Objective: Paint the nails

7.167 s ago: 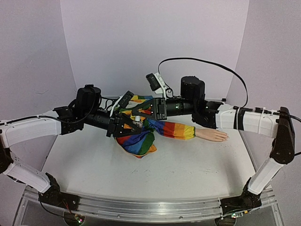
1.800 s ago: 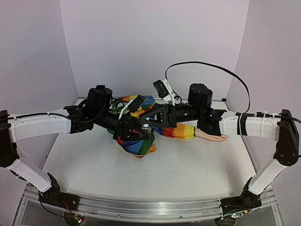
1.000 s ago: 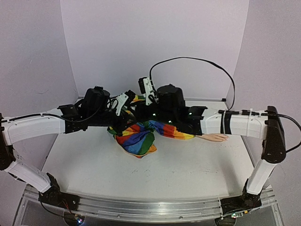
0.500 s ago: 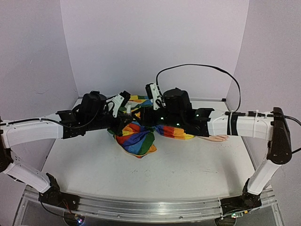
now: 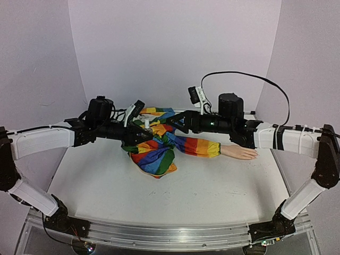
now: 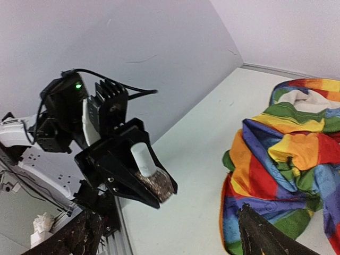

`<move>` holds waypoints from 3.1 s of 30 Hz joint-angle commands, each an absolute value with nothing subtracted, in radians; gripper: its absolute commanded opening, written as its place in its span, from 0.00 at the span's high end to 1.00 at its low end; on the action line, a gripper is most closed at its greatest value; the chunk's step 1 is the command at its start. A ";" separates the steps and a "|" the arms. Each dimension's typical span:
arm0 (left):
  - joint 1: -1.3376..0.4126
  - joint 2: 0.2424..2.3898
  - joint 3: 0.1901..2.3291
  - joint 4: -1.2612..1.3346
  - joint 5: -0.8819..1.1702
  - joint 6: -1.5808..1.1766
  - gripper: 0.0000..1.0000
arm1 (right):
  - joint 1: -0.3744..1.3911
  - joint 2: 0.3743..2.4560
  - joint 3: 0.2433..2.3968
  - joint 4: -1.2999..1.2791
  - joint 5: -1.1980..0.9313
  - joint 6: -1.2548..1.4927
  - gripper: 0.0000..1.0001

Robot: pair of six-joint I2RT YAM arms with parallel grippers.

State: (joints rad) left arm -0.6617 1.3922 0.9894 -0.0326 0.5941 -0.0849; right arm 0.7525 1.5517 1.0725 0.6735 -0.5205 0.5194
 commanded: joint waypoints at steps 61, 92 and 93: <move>-0.856 1.315 1.109 -0.063 -0.006 -0.017 1.00 | 1.156 1.673 1.421 0.303 0.345 0.472 0.95; -0.847 1.336 1.079 -0.066 0.949 0.012 1.00 | 0.892 1.587 1.251 0.666 -0.924 0.394 0.57; -0.847 1.338 1.079 -0.066 0.949 0.012 1.00 | 0.891 1.589 1.253 0.667 -0.927 0.394 0.61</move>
State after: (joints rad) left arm -0.8497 1.3357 1.0119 -0.1139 0.8944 0.0185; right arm 0.8871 1.5826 1.1934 0.5823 -0.8589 0.3965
